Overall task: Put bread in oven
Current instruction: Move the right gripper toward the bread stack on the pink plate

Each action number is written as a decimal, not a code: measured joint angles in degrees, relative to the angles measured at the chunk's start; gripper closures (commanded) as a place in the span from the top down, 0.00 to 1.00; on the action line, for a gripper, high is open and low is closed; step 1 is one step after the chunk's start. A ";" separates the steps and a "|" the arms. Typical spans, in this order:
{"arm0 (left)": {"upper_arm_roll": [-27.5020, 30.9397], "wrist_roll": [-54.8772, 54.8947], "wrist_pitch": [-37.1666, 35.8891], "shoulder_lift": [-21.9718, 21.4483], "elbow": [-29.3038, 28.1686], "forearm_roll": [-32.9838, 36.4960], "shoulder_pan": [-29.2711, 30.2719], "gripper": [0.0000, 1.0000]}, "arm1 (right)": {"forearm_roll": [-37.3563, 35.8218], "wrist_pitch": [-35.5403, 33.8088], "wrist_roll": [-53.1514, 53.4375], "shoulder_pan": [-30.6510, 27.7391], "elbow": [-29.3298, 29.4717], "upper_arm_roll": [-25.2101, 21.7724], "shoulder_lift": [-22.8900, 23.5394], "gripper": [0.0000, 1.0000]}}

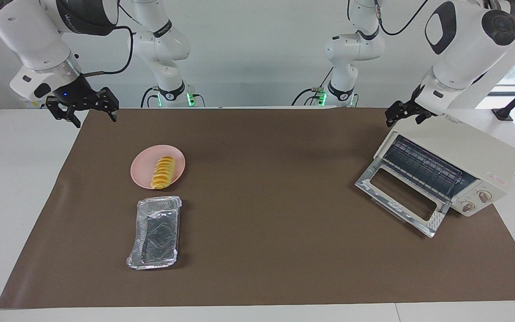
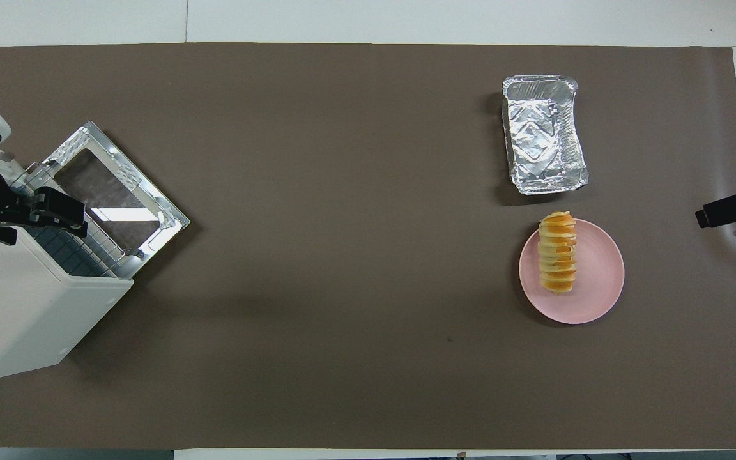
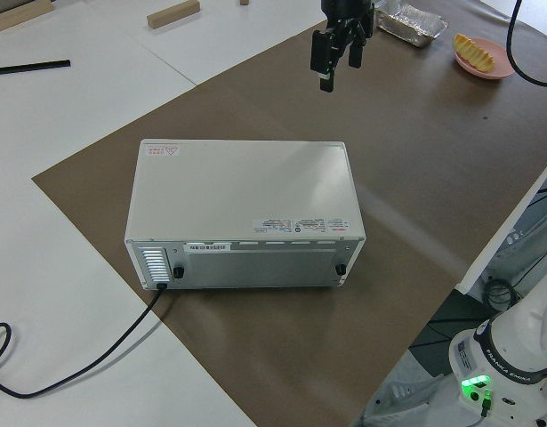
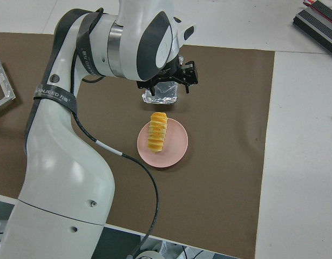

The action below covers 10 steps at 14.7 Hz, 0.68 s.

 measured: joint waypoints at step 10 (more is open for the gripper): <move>0.00 0.00 0.00 0.00 0.00 0.00 0.00 1.00 | 0.00 3.71 -0.03 0.48 -6.38 0.86 -2.10 1.00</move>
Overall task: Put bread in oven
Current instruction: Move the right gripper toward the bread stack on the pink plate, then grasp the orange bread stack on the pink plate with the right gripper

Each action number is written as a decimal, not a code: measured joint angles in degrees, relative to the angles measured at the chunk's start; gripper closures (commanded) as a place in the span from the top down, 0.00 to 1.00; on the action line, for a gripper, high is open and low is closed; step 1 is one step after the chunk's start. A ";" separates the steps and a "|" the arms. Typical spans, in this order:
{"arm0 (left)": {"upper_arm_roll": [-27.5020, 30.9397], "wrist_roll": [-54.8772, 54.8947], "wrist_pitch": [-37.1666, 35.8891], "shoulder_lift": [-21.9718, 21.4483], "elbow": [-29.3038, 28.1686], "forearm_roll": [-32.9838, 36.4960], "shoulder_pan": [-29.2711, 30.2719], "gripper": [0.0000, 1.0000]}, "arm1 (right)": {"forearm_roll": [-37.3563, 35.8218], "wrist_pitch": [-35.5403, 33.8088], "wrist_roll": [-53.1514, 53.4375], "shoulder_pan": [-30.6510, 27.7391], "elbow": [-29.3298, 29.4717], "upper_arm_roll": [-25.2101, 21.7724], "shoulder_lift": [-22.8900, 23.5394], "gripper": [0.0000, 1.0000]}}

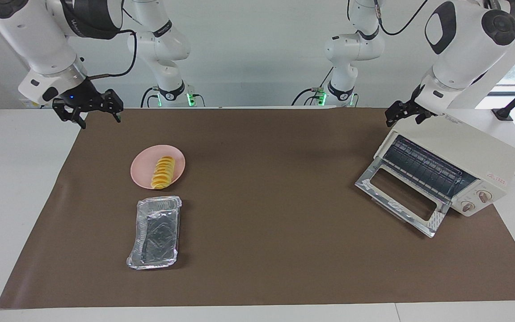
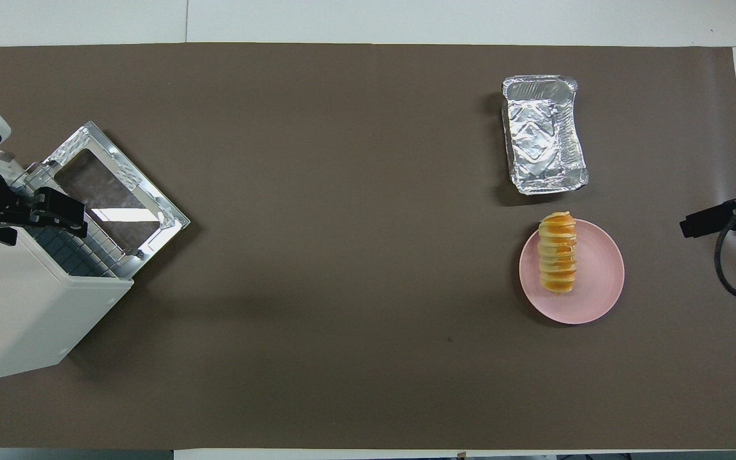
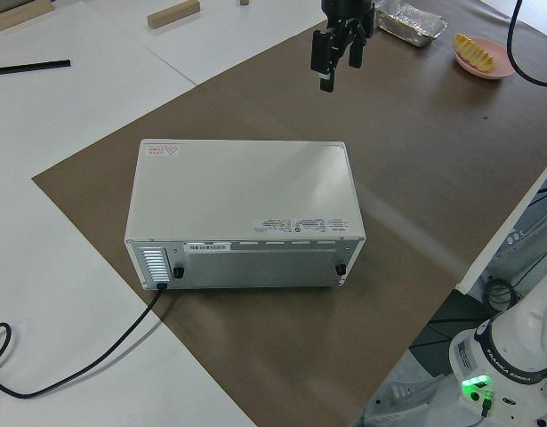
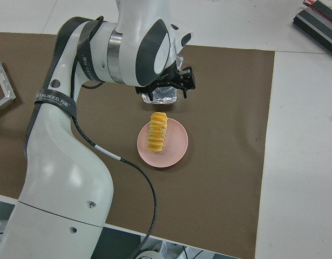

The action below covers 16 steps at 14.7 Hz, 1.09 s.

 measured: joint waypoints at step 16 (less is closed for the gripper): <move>0.01 0.00 0.00 0.00 0.00 0.00 0.00 1.00 | 0.00 48.59 9.58 7.80 -29.12 0.39 10.82 1.00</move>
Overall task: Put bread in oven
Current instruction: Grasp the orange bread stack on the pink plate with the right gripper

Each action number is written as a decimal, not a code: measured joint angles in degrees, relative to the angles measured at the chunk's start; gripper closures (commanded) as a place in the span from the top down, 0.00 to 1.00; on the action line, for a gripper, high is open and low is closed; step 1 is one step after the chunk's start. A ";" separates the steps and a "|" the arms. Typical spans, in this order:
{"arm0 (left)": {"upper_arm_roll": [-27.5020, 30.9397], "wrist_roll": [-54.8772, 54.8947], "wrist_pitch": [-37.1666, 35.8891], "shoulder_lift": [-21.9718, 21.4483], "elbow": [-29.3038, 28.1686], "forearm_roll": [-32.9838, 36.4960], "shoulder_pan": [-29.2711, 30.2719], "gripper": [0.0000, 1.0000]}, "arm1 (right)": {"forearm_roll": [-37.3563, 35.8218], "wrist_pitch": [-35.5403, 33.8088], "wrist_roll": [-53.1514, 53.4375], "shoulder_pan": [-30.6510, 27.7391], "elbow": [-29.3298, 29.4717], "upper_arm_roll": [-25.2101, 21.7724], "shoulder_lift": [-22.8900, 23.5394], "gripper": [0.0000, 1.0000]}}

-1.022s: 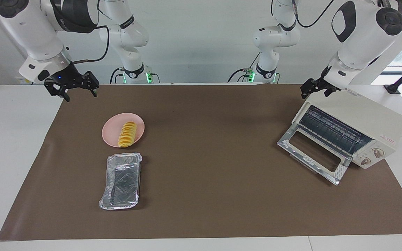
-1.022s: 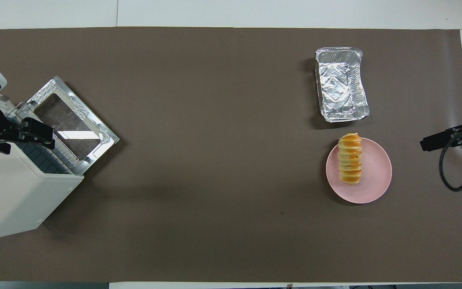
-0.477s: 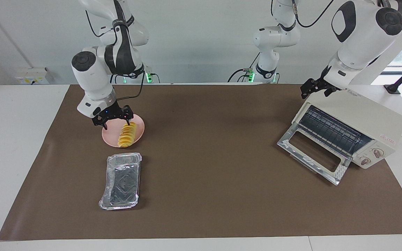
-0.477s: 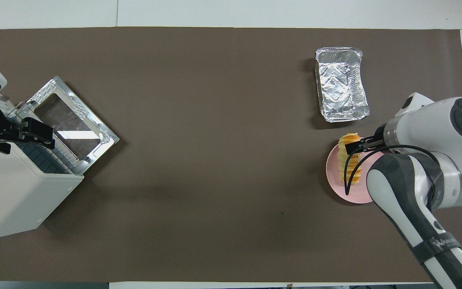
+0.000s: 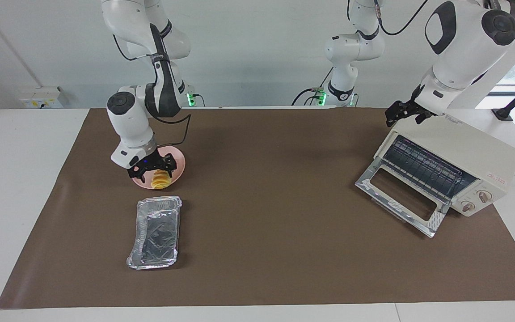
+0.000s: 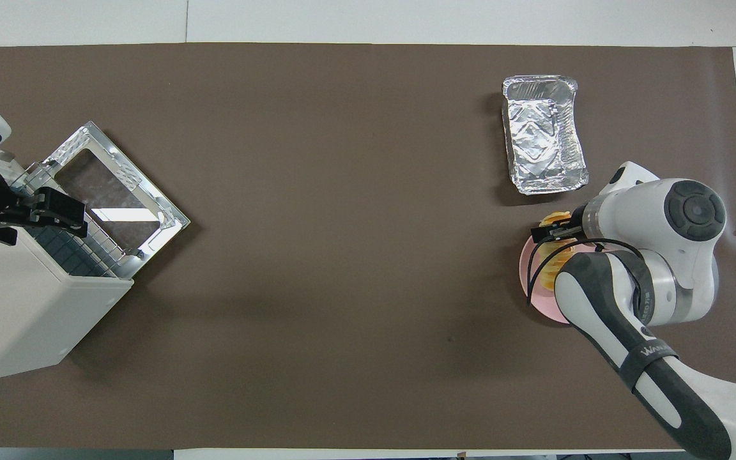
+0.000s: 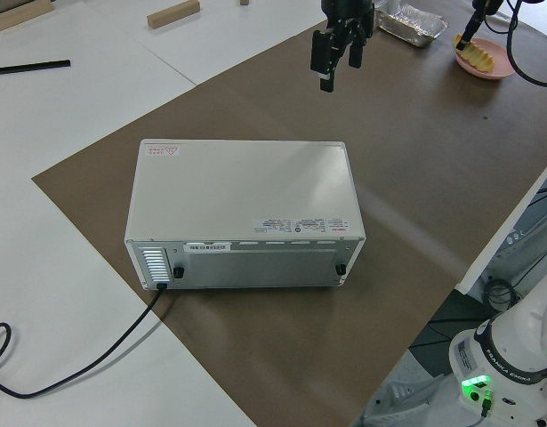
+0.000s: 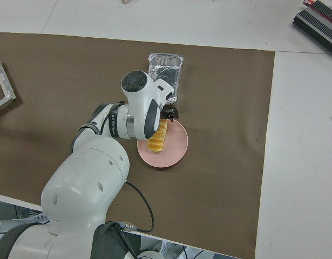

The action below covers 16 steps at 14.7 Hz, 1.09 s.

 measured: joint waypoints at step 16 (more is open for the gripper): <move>0.01 0.00 0.00 0.00 0.00 0.00 0.00 1.00 | 0.11 -13.67 7.42 1.58 10.63 0.12 0.18 0.00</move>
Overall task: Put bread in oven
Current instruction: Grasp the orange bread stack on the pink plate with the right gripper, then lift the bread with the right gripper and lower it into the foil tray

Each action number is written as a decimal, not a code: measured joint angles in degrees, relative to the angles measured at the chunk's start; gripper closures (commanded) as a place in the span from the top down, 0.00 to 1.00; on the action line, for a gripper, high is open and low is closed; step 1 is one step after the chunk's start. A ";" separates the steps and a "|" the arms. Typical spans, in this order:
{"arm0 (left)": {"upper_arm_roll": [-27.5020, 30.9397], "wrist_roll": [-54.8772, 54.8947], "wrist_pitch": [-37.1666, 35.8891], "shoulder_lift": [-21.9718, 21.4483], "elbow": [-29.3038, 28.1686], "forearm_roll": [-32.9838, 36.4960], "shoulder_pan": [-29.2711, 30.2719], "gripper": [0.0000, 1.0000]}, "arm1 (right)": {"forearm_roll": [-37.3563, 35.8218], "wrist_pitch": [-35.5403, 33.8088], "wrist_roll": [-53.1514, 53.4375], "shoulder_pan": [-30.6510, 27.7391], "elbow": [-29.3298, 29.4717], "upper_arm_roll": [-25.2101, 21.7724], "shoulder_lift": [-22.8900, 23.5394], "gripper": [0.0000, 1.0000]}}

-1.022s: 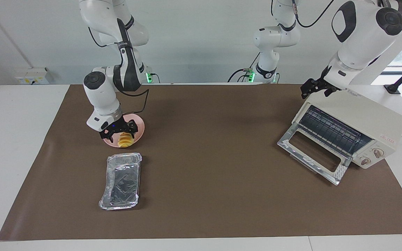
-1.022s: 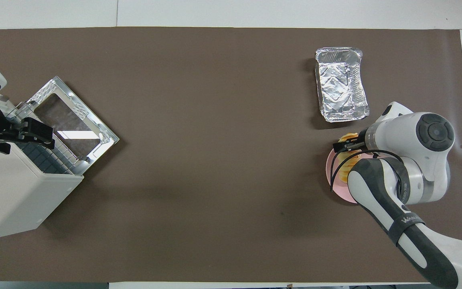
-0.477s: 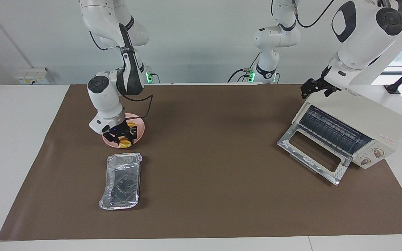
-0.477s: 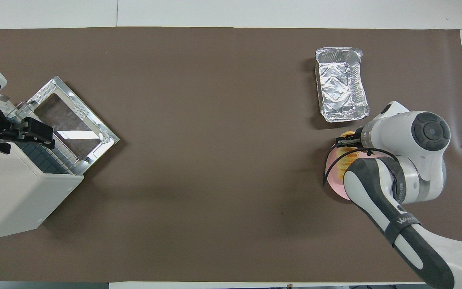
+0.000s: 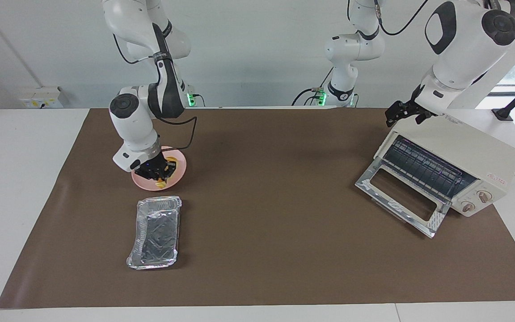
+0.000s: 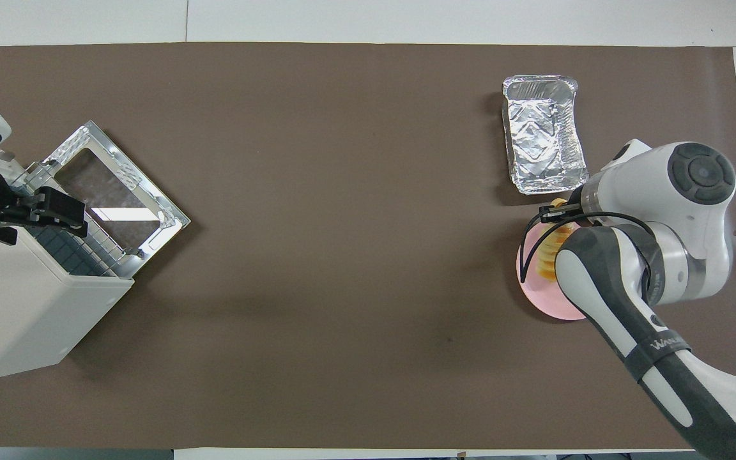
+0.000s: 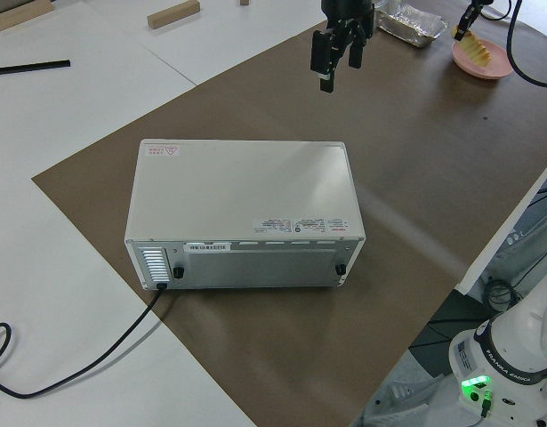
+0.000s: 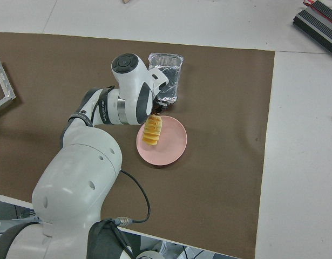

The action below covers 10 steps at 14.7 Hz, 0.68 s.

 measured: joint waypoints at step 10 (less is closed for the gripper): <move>0.01 0.00 0.00 0.00 0.00 0.00 0.01 1.00 | 1.14 -18.74 -1.70 -6.24 34.75 -0.59 15.72 0.00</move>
